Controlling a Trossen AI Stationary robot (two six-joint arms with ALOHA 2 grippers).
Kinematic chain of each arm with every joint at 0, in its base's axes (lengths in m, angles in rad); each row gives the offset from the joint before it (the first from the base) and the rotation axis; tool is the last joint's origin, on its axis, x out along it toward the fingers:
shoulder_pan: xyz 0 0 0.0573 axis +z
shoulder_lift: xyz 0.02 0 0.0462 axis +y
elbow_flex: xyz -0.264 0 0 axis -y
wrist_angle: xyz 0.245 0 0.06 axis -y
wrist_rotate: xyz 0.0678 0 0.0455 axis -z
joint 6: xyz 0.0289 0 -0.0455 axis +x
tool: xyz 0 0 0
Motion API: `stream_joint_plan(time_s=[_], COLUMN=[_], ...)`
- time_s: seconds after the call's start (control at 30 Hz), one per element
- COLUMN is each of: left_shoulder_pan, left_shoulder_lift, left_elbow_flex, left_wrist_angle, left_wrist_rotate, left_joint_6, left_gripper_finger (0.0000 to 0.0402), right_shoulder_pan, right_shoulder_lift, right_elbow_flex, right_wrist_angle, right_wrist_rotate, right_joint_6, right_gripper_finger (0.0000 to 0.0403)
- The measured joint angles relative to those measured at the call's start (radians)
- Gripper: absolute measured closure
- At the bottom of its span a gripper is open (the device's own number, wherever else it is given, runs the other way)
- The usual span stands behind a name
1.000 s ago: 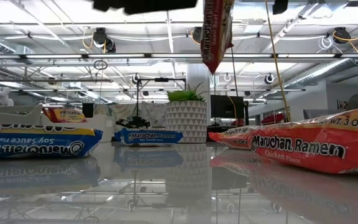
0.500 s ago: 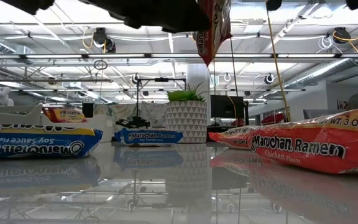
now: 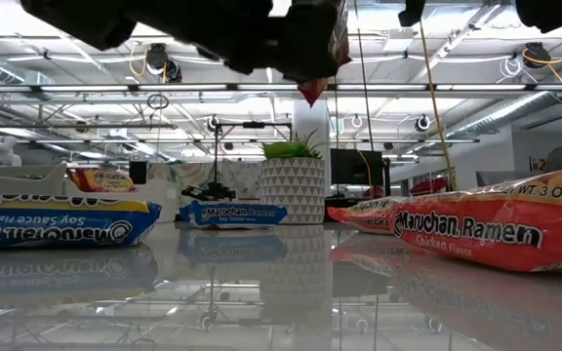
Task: Sort Maruchan noodles
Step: Put the red noodle pack into the white bin
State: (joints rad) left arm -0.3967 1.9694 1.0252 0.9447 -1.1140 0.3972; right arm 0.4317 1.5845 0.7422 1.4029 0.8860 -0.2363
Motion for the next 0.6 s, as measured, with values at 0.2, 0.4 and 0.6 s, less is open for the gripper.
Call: stream_joint_plan(time_s=[0.2,0.4,0.6], left_shoulder_pan=[0.024,0.021,0.013], left_shoulder_lift=[-0.001,-0.001,-0.001], left_elbow_flex=[-0.004,-0.005,-0.005], left_wrist_angle=[0.018,0.073,0.08], left_wrist_rotate=[-0.011,0.015,0.024], left_joint_6=[-0.024,0.053,0.087], left_gripper_finger=[0.0104,0.0206,0.0266], right_shoulder_pan=[-0.008,-0.007,-0.007], right_shoulder_lift=[0.0,-0.001,-0.001], right_elbow_flex=[0.0,0.001,0.001], right_wrist_angle=[-0.016,-0.033,-0.016], right_wrist_rotate=[0.006,0.054,0.055], right_joint_6=[0.029,0.049,0.02], right_gripper_finger=[0.0403,0.0403,0.0403])
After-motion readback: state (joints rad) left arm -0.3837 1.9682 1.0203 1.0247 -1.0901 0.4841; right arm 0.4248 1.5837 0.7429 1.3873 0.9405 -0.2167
